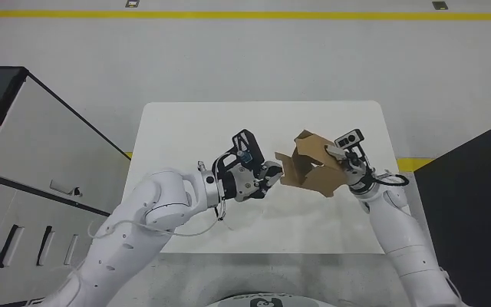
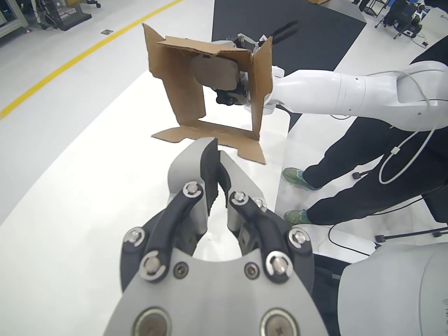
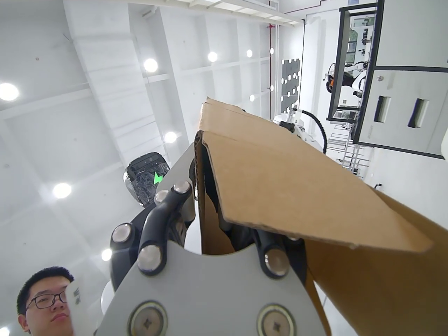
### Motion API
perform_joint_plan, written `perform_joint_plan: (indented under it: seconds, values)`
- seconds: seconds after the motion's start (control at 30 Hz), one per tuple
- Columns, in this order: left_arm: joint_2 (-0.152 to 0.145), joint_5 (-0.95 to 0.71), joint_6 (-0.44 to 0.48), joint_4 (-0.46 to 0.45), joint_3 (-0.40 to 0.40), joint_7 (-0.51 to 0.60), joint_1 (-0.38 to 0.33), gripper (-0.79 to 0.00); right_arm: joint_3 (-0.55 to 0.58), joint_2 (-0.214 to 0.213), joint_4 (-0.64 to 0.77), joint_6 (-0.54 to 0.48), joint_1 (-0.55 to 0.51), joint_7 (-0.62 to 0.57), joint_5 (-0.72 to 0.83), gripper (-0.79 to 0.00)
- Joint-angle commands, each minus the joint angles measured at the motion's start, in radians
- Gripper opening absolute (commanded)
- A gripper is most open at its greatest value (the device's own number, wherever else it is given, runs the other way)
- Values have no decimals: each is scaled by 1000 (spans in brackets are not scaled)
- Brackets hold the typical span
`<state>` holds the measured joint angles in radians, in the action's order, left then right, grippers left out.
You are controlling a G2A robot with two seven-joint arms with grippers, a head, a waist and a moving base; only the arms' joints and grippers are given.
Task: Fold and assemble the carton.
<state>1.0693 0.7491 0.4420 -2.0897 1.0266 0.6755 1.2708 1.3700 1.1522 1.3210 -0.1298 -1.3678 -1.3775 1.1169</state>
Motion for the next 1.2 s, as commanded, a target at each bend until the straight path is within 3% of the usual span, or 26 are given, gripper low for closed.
perform_joint_plan:
  seconds: [0.0,1.17]
  values:
    - [2,1,-5,4,-7,-1,-6,-785,-3,1,0,1,-1,-2,-3,-785]
    - [9,48,-21,8,-53,23,-47,-785,-32,13,0,18,-3,-88,-5,-785]
